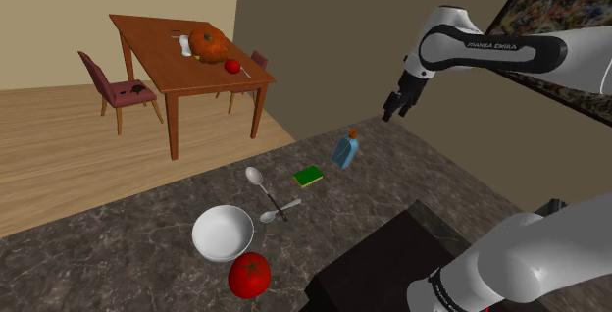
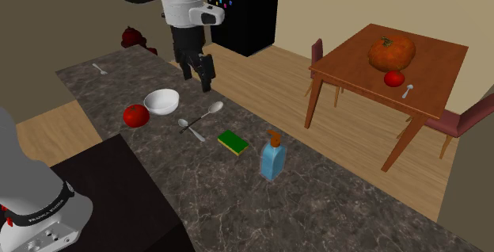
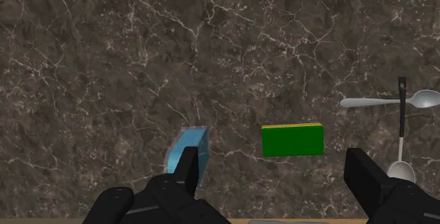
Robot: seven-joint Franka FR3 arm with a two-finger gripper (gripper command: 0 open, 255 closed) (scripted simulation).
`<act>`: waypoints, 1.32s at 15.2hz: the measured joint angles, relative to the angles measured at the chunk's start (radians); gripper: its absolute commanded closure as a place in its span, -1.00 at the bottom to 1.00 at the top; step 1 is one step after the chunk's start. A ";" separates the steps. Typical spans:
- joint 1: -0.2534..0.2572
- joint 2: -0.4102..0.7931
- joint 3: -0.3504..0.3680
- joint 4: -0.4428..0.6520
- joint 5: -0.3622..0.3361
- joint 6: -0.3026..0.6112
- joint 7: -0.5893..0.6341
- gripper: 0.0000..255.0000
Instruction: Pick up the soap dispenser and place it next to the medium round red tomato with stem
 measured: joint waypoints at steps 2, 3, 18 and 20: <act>-0.002 0.071 -0.014 0.024 0.013 0.037 -0.018 -1.00; -0.003 0.098 -0.021 0.031 0.019 0.052 -0.028 -1.00; -0.088 0.708 -0.056 0.460 0.184 0.142 -0.204 -1.00; -0.108 0.781 -0.052 0.522 0.201 0.142 -0.223 -1.00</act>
